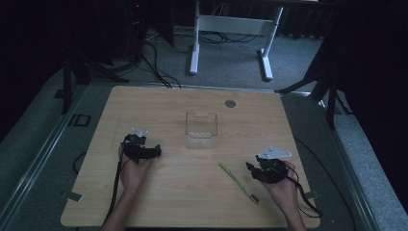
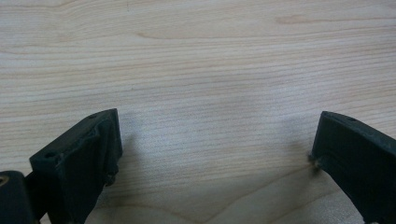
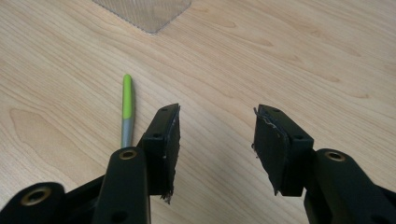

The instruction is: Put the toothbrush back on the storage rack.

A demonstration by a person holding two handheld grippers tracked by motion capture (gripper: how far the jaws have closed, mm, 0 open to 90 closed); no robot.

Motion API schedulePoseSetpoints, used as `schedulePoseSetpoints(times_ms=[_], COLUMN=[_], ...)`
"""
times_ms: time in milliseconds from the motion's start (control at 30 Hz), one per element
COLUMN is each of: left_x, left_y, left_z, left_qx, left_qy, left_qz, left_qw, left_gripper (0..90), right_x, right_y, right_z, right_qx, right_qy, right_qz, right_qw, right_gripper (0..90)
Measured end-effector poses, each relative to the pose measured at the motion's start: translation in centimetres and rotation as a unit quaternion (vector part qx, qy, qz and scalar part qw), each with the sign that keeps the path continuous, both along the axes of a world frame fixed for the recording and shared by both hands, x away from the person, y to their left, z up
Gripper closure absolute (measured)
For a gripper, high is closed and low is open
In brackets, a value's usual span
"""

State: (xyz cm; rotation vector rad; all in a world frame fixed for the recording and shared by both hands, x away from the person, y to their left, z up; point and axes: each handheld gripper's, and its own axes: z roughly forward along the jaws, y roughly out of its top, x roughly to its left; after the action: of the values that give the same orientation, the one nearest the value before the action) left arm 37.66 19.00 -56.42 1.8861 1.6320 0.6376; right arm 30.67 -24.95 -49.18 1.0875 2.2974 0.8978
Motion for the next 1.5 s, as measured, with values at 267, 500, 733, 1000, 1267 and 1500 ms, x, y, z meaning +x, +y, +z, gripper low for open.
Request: schedulePoseSetpoints(times_ms=[267, 500, 733, 1000, 1267, 1500], left_x=[0.0, 0.0, -0.1, -0.2, -0.2, -0.2], left_y=[0.0, 0.0, 0.0, -0.1, -0.1, -0.1], left_z=[0.0, 0.0, 0.0, 0.0, 0.0, 0.0], left_qx=[0.000, 0.000, 0.000, 0.000, 0.000, 0.000], left_qy=[0.000, 0.000, 0.000, -0.001, 0.000, 0.000], left_qz=[0.000, 0.000, 0.000, 0.002, 0.002, 0.002], left_qw=[1.0000, 1.0000, 1.0000, 1.0000, 1.0000, 1.0000], left_gripper=[2.1, 2.1, 2.1, 2.3, 2.4, 2.4], right_x=[-0.1, -0.3, -0.5, -0.6, -1.0, -1.2], right_y=[0.2, 0.7, 1.1, 1.3, 2.1, 2.6], right_z=[0.1, 0.4, 0.5, 0.7, 0.8, 0.8], right_qx=[0.000, -0.003, -0.012, -0.009, -0.037, -0.046], right_qy=[0.009, 0.010, 0.015, 0.018, 0.019, 0.023], right_qz=[0.003, 0.006, 0.014, 0.014, 0.021, 0.023], right_qw=[1.0000, 0.9999, 0.9997, 0.9997, 0.9989, 0.9984], right_gripper=[50.3, 49.9, 50.5, 52.6, 55.8, 54.4])
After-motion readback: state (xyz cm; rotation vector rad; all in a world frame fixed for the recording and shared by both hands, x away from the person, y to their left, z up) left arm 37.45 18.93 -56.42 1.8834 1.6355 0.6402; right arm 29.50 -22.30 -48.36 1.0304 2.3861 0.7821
